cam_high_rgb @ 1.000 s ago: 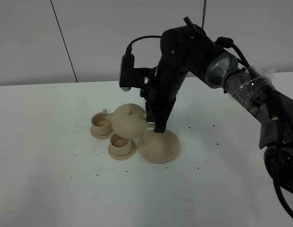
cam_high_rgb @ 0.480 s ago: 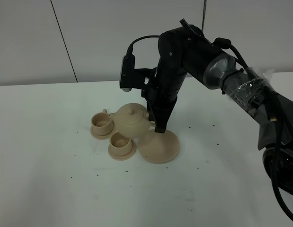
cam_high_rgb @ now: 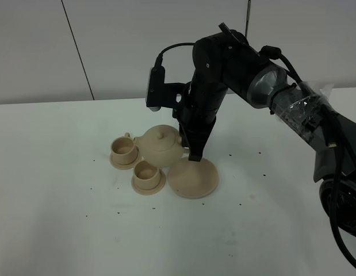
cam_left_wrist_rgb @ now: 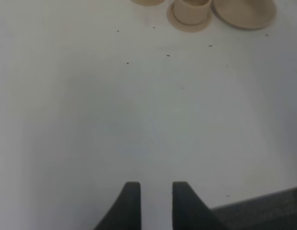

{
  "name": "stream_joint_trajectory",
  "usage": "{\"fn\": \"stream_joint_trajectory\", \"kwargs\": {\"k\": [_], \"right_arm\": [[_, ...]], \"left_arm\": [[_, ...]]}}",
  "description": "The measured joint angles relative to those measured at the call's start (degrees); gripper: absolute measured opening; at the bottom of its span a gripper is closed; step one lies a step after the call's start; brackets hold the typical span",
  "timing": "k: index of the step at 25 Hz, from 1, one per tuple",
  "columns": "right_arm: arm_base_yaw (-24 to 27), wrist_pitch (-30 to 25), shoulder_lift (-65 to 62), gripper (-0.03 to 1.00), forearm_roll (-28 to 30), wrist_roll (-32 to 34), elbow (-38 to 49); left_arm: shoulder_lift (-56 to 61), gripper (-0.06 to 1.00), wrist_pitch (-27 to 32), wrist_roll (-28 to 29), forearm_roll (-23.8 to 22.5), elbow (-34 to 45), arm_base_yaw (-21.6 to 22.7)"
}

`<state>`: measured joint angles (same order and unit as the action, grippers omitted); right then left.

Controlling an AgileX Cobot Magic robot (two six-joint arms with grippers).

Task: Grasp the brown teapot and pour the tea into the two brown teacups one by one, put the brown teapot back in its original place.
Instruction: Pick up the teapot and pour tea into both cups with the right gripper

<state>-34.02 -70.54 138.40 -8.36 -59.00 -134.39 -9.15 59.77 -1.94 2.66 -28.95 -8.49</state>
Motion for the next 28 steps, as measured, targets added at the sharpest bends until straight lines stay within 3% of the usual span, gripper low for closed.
{"fn": "stream_joint_trajectory", "kwargs": {"k": [15,28], "right_arm": [[-0.05,0.06,0.0,0.1,-2.74,0.14,0.0],[-0.05,6.44,0.0,0.1,-3.37,-0.95,0.0]], "left_arm": [[0.0,0.23,0.0,0.0,0.0,0.0,0.0],[0.0,0.23,0.0,0.0,0.0,0.0,0.0]]}}
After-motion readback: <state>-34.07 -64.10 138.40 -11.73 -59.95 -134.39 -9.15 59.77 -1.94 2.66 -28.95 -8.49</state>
